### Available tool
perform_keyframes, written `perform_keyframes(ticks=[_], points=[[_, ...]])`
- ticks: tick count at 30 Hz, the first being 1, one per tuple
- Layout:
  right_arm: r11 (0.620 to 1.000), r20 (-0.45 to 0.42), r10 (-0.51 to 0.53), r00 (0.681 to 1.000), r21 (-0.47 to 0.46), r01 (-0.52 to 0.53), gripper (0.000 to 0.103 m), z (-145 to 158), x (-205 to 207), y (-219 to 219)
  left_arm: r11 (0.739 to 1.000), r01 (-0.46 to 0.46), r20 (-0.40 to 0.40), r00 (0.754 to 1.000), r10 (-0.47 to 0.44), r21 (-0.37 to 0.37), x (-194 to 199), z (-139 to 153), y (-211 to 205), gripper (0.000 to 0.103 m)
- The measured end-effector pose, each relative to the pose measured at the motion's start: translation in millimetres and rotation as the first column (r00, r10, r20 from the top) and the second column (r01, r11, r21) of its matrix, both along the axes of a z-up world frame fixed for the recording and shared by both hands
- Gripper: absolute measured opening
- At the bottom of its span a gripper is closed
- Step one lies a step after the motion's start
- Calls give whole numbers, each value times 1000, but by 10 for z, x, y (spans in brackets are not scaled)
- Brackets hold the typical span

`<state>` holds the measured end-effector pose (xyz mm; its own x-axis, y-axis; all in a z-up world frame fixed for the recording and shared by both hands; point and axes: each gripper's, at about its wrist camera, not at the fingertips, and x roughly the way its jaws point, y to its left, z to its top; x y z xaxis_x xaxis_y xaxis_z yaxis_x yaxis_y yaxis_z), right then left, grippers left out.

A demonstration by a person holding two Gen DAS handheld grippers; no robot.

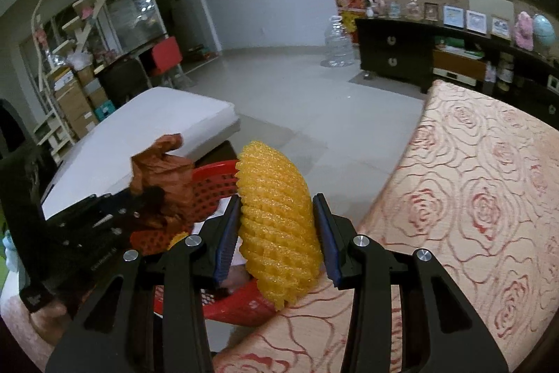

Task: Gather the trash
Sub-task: 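Open the right tool over the basket while the left tool releases the brown cloth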

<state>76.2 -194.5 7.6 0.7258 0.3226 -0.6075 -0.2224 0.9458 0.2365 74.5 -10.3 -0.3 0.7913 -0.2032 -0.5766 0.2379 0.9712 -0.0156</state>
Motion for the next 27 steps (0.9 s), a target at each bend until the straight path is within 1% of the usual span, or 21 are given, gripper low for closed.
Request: perform_keyframes(ticks=[10,13,19,21,24,27], points=[[998,-21,67,998,24,-66,41,-65,91,260,1000,20,-4,1000,-20,21,-30,-39,-58,23],[996,-32,83,996,43,-82,43,-90,130,289,1000,22,-10,1000,-21,21,-21,-44,-65,24],[991,-55,108,993,81,-103,52,-149,194,324,999,26,-13,1000,-26,21,-18,-44,-72,24],[991,-58,103,993,95,-97,63,-157,193,313,1000,23,-14,1000,-23,16,-8,-42,-68,24],[990,-51,92,994,113,-86,70,-146,182,281,1000,24,-24,999,-24,2,-1,-50,-62,30],[989,-46,84,995,127,-77,75,-117,171,250,1000,13,-16,1000,-13,-9,-14,-40,-45,43]])
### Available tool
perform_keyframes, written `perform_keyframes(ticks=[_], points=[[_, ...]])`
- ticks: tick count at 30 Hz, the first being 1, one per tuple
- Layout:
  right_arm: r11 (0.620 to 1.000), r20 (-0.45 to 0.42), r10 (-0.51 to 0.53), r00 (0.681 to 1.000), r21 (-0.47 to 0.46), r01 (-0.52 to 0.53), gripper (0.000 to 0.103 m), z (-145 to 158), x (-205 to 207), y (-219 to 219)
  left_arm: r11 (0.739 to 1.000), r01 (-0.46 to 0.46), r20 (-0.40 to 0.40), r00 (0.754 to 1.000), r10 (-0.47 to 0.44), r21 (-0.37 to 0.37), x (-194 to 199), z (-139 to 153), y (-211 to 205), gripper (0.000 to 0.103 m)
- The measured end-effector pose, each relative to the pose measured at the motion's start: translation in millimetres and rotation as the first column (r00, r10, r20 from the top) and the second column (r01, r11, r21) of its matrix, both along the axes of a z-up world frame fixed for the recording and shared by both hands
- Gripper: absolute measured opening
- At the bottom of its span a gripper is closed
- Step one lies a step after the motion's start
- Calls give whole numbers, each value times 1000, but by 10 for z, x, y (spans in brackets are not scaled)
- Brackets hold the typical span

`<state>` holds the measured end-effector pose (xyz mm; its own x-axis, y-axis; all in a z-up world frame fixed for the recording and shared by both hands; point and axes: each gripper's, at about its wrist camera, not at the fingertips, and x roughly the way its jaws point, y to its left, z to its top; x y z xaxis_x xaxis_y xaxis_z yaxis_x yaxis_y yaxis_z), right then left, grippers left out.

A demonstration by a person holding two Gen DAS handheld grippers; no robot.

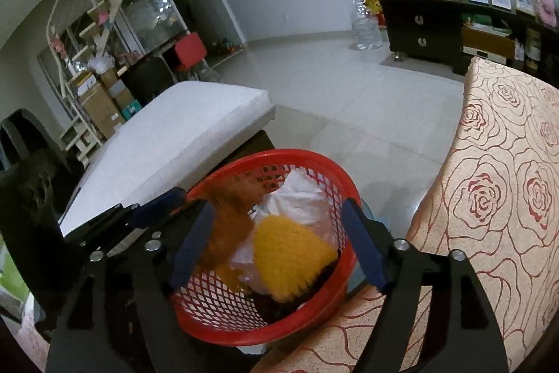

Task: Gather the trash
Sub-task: 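Open the right tool over the basket while the left tool releases the brown cloth, then lift both open tools away from the basket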

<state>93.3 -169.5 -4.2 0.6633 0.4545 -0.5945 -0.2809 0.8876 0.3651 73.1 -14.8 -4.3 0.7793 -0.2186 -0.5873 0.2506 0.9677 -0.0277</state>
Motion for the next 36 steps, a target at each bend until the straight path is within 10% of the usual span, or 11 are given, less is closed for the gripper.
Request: perform_keyframes(ticks=[8,36], points=[[999,25,-43,999,-5,43,81,62,-63,-129,997,-65,32,997,66,-45,-8,76,169,79],[968,238,-118,964,-190,165,96,276,-684,-164,990,-138,112,984,140,-22,-373,224,168,93]])
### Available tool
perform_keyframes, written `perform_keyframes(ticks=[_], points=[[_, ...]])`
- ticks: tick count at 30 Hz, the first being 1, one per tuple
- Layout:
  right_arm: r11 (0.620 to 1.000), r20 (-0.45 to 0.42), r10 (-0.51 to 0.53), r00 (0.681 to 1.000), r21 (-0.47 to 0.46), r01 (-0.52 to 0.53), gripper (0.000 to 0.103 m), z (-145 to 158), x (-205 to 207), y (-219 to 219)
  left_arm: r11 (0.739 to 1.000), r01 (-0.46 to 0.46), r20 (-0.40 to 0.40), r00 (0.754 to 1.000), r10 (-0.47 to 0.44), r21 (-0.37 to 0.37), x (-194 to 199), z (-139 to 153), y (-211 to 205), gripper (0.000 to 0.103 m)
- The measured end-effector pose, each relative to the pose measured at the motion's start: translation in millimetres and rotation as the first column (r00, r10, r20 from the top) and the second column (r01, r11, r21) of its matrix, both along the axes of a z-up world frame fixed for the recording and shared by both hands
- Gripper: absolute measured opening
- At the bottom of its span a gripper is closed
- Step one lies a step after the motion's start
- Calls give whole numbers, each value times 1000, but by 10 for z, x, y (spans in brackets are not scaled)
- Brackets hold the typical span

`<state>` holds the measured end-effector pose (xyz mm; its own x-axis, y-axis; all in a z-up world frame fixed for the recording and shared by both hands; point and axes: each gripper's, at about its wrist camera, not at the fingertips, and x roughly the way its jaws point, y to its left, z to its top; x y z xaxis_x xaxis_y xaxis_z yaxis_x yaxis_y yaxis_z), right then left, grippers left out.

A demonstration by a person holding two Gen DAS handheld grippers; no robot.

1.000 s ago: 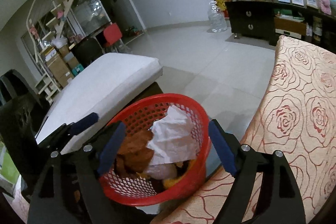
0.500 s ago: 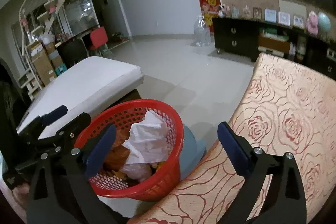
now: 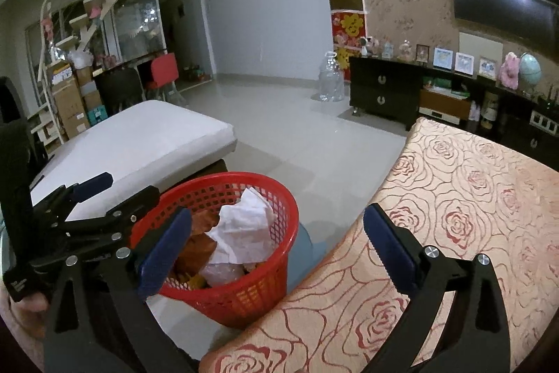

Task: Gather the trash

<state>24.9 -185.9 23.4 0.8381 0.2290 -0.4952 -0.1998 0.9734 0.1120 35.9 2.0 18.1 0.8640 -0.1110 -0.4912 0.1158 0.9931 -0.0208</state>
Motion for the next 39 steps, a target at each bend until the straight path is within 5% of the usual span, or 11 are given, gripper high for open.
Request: perform_keyframes(ticks=[24,39], points=[[997,48,-78,996,31,76,96,21,-644,-47,999,30,64,997,-31,12,-739,402,-7,95],[998,81,-60,995,24,58,96,149,-803,10,998,11,92,996,-17,57,-867,452,-83,95]])
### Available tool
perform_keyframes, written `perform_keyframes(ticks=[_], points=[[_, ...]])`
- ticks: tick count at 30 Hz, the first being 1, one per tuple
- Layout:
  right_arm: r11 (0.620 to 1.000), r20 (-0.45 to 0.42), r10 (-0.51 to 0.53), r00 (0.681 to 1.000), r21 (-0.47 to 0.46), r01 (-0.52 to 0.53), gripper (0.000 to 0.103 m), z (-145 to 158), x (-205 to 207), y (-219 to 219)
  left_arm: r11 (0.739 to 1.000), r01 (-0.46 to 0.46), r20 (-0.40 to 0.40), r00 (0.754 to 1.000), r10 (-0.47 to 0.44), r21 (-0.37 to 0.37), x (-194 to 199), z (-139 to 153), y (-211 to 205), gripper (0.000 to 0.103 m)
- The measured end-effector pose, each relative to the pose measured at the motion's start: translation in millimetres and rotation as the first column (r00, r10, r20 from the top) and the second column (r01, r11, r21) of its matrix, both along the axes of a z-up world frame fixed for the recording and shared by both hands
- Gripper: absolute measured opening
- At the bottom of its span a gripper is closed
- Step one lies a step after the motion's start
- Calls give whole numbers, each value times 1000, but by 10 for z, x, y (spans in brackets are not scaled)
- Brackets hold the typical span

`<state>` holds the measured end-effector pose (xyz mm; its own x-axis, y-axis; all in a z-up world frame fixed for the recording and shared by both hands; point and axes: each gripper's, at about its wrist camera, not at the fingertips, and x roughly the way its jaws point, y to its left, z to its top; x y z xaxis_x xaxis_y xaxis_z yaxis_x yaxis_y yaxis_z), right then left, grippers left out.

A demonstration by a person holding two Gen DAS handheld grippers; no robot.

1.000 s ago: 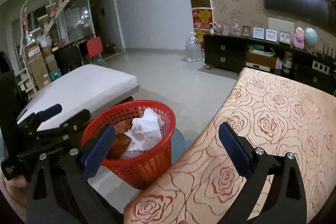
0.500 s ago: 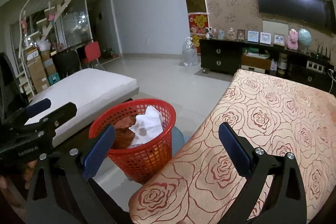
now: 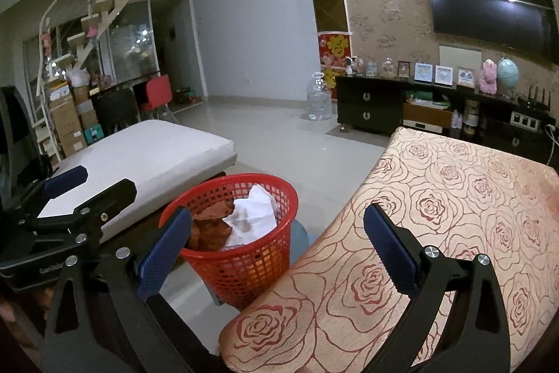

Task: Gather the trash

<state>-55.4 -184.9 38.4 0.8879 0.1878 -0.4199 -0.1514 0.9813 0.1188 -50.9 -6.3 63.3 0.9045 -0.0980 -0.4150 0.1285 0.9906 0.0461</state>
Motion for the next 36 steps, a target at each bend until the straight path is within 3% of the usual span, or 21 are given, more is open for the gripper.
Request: perform_keyframes(ticks=[36], points=[[1000,-8,25,1000,-7,-25,96,3,-25,101,999,-39,0,999,39,0,9,1,78,95]])
